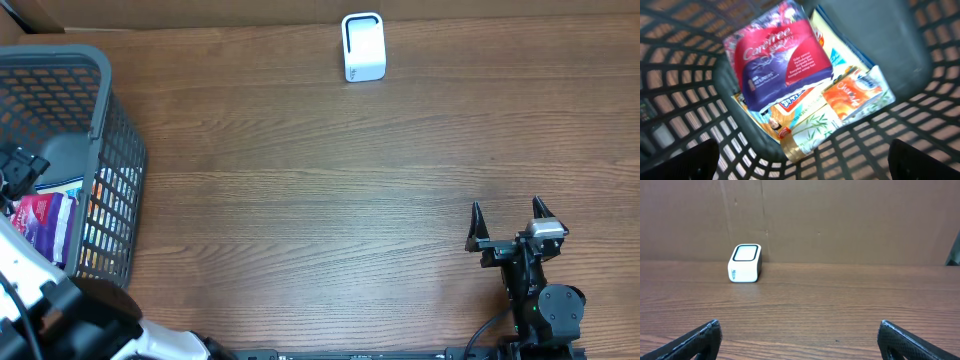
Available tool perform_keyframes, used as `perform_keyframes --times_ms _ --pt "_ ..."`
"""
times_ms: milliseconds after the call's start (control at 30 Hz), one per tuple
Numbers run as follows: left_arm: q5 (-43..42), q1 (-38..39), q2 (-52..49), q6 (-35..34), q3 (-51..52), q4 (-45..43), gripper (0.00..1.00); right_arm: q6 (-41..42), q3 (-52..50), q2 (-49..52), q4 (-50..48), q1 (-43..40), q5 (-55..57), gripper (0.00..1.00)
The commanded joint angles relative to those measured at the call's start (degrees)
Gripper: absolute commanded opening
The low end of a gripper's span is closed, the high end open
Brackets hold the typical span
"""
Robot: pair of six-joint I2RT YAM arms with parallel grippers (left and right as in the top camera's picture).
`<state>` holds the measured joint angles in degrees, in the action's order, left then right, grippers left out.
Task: Scan the item barcode
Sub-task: 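Reach into the basket and grasp the red Carefree pack with left gripper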
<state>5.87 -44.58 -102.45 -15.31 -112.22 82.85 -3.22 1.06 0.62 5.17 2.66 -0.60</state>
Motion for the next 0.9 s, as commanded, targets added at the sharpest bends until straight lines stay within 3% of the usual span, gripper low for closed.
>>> perform_keyframes --times_ms 0,267,867 --pt "0.72 -0.09 -4.59 4.26 -0.35 1.77 1.00 -0.24 -0.59 -0.46 -0.31 -0.15 0.52 1.00" --pt "0.72 0.42 -12.52 6.45 -0.35 1.79 1.00 -0.24 -0.59 -0.46 -0.31 -0.15 0.52 1.00" --pt "1.18 0.76 -20.11 12.22 -0.33 -5.14 1.00 -0.24 -0.59 -0.46 -0.31 -0.15 0.52 1.00"
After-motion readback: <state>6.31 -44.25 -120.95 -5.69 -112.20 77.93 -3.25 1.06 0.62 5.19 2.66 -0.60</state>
